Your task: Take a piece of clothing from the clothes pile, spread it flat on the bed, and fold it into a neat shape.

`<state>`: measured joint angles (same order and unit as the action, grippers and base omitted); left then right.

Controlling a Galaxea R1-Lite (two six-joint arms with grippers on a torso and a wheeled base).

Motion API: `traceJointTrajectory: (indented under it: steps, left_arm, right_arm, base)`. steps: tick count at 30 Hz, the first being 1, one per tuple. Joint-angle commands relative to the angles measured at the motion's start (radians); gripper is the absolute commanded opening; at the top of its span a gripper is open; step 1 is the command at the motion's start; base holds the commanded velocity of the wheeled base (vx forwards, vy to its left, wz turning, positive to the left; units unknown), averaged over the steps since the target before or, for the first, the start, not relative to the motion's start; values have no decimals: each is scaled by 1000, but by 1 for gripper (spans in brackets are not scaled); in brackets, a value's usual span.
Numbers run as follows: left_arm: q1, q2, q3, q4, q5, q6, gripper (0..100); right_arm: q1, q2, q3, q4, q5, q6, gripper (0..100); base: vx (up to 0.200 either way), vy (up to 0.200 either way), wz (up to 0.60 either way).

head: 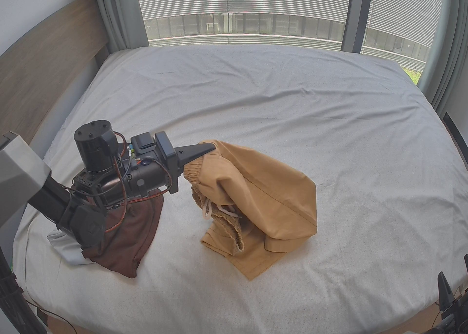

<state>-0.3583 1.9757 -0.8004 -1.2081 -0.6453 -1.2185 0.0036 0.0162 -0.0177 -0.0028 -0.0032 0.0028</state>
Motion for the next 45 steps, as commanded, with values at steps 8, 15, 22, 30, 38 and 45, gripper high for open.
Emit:
traceJointTrajectory:
  steps: [8, 15, 22, 30, 38, 45]
  left_arm:
    - [130, -64, 158, 22, -7, 205, 0]
    - [185, -61, 171, 22, -7, 286, 0]
    - [165, -6, 216, 12, 4, 373, 0]
    - [163, 100, 222, -103, 16, 402, 0]
    - [163, 155, 225, -182, 55, 399, 0]
    - [165, 156, 222, -206, 53, 395, 0]
  right_arm:
    - [1, -16, 18, 0, 0, -1, 100]
    - [1, -16, 18, 1, 0, -3, 100]
    - [3, -16, 18, 0, 0, -3, 100]
    - [1, -16, 18, -2, 0, 3, 100]
    - [-1, -16, 18, -6, 0, 3, 100]
    - [-7, 53, -206, -103, 6, 26, 100]
  base:
    - [0, 0, 0]
    - [0, 0, 0]
    - [0, 0, 0]
    - [0, 0, 0]
    - [0, 0, 0]
    - [0, 0, 0]
